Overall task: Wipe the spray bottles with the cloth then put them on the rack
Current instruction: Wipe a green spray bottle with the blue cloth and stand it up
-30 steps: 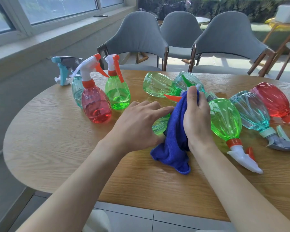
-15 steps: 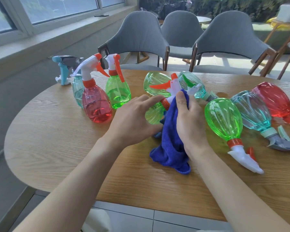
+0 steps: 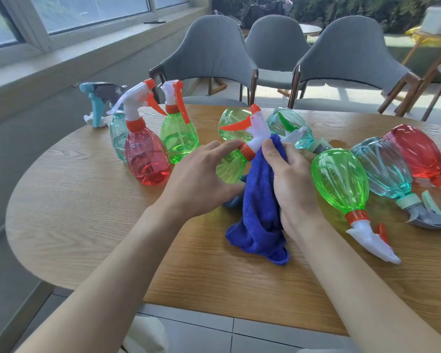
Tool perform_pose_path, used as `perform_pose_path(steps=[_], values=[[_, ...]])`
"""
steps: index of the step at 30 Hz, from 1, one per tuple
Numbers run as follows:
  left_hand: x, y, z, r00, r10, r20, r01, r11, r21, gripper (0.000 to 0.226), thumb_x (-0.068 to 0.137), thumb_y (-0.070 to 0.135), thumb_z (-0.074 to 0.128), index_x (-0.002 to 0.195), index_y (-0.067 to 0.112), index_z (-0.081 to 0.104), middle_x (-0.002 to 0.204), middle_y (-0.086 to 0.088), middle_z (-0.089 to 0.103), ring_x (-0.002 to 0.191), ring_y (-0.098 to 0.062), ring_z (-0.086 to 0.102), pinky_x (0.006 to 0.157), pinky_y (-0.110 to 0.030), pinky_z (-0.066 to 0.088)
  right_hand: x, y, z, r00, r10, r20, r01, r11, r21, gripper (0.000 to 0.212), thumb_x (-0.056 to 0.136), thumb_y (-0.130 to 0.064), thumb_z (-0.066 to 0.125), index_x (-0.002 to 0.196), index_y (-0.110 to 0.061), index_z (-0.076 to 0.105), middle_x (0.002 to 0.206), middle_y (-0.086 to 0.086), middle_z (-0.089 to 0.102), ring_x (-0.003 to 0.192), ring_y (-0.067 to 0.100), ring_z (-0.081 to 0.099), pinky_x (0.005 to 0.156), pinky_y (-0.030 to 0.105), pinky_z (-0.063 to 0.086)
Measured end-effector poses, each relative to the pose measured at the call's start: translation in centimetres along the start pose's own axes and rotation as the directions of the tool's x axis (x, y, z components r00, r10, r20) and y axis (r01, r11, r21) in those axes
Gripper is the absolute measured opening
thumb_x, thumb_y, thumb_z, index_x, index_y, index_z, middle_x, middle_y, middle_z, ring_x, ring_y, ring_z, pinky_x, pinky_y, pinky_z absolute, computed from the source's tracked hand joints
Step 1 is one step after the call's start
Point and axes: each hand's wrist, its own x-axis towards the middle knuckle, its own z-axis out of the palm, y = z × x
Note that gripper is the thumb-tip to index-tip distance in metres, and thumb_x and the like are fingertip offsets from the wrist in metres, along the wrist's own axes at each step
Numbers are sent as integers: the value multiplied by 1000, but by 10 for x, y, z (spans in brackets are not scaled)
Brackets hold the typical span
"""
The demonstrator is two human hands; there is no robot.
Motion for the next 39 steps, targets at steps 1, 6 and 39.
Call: perform_pose_path(steps=[1, 6, 39], values=[[0, 0, 0, 1000, 12, -8, -12, 1000, 14, 79, 79, 63, 78, 152, 41, 55, 133, 13, 64, 123, -17, 57, 104, -42, 49, -1, -2, 1, 1000, 1, 4, -1, 1000, -10, 36, 97, -51, 68, 94, -15, 67, 96, 23, 72, 93, 48, 71, 88, 67, 58], [0, -2, 1, 994, 67, -84, -58, 993, 103, 78, 71, 74, 61, 139, 36, 67, 123, 6, 55, 113, -23, 48, 100, -47, 44, 3, -8, -6, 1000, 4, -29, -3, 1000, 7, 41, 109, -44, 57, 81, -17, 74, 76, 2, 77, 75, 24, 77, 77, 47, 64], [1, 1, 7, 957, 259, -133, -251, 965, 74, 48, 94, 65, 68, 127, 30, 74, 109, 13, 69, 112, -21, 57, 105, -44, 39, 17, -2, -14, 983, 122, 139, -181, 788, 588, 33, 105, -29, 56, 133, -13, 64, 136, 26, 66, 124, 45, 65, 108, 63, 47]])
